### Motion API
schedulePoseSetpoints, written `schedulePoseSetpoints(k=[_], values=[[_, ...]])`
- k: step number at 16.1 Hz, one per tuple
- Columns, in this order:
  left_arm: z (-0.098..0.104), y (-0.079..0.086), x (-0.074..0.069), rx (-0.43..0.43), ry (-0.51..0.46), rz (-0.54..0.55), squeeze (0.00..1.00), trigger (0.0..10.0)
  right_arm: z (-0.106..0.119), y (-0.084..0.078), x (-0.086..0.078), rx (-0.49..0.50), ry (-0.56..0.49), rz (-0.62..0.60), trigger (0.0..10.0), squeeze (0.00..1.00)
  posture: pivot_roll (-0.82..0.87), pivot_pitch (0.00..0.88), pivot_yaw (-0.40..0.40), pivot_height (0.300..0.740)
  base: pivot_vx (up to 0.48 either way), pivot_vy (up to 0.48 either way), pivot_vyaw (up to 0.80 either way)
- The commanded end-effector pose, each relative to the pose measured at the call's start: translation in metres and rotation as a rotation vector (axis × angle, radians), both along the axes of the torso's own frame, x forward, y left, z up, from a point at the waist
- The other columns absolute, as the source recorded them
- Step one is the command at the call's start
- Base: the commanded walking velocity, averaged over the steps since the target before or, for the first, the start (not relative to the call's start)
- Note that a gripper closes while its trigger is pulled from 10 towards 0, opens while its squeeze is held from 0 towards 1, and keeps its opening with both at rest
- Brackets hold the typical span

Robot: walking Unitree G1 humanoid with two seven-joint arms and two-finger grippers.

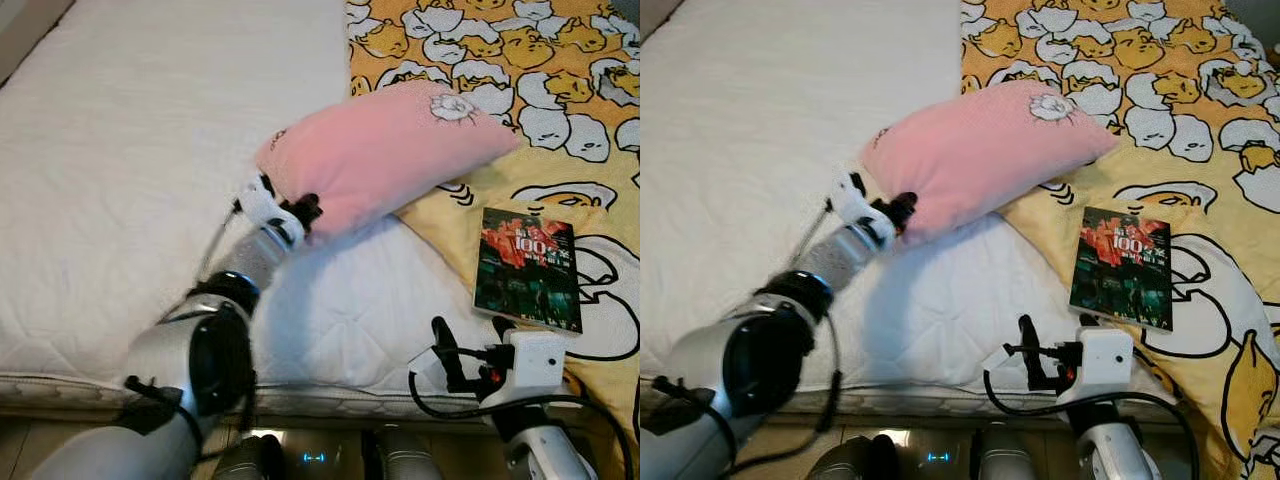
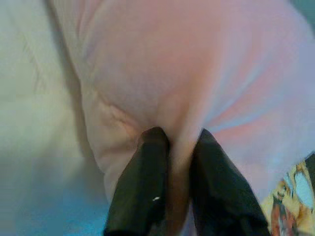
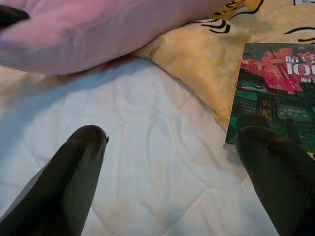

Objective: Clean up the room

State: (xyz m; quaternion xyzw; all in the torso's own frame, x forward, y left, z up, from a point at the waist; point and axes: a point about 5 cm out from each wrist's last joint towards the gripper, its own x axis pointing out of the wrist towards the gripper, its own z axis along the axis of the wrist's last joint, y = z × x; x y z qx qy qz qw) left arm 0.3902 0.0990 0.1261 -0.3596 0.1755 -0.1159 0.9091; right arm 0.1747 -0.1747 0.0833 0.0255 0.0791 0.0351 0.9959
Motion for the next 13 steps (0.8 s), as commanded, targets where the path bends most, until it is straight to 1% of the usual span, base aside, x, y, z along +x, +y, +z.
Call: schedulePoseSetpoints(k=[1, 2, 3, 5, 7, 8, 9, 10, 11, 12, 13], values=[[0.001, 0.008, 0.000, 0.047, -0.016, -0.044, 0.00, 0.0, -0.005, -0.001, 0.000, -0.010, 0.017, -0.003, 10.0, 0.00, -0.23, 0.173, 0.045, 0.731, 0.000, 0.000, 0.00], [0.005, 0.016, 0.002, 0.057, -0.034, -0.053, 0.00, 0.0, -0.006, 0.000, 0.001, -0.009, 0.016, 0.001, 10.0, 0.00, -0.22, 0.169, 0.044, 0.731, 0.000, 0.000, 0.00], [0.009, 0.021, 0.003, 0.054, -0.052, -0.060, 0.00, 0.0, -0.007, 0.000, 0.003, -0.008, 0.016, 0.003, 10.0, 0.00, -0.21, 0.163, 0.042, 0.731, 0.000, 0.000, 0.00], [0.024, 0.032, 0.005, 0.024, -0.112, -0.110, 0.00, 0.0, -0.007, 0.001, 0.009, -0.007, 0.011, 0.017, 10.0, 0.00, -0.18, 0.151, 0.040, 0.731, 0.000, 0.000, 0.00], [0.036, 0.040, 0.002, 0.008, -0.150, -0.135, 0.00, 0.0, -0.008, 0.001, 0.013, -0.007, 0.006, 0.022, 10.0, 0.00, -0.17, 0.144, 0.037, 0.731, 0.000, 0.000, 0.00], [0.049, 0.051, -0.002, 0.015, -0.188, -0.132, 0.00, 0.0, -0.009, 0.001, 0.016, -0.005, 0.003, 0.030, 10.0, 0.00, -0.15, 0.140, 0.034, 0.731, 0.000, 0.000, 0.00], [0.057, 0.060, -0.005, 0.030, -0.207, -0.122, 0.00, 0.0, -0.010, 0.002, 0.019, -0.004, 0.002, 0.037, 10.0, 0.00, -0.14, 0.135, 0.032, 0.731, 0.000, 0.000, 0.00], [0.064, 0.071, -0.012, 0.047, -0.225, -0.116, 0.00, 0.0, -0.011, 0.003, 0.022, -0.003, 0.001, 0.044, 10.0, 0.00, -0.13, 0.127, 0.031, 0.731, 0.000, 0.000, 0.00], [0.067, 0.076, -0.018, 0.057, -0.232, -0.116, 0.00, 0.0, -0.012, 0.003, 0.024, -0.002, 0.000, 0.048, 10.0, 0.00, -0.12, 0.122, 0.031, 0.731, 0.000, 0.000, 0.00], [0.068, 0.078, -0.022, 0.065, -0.235, -0.120, 0.00, 0.0, -0.012, 0.003, 0.025, -0.001, 0.000, 0.049, 10.0, 0.00, -0.11, 0.120, 0.031, 0.731, 0.000, 0.000, 0.00], [0.065, 0.079, -0.030, 0.087, -0.230, -0.130, 0.00, 0.0, -0.013, 0.004, 0.027, 0.001, -0.003, 0.051, 10.0, 0.00, -0.11, 0.114, 0.033, 0.731, 0.000, 0.000, 0.00]])
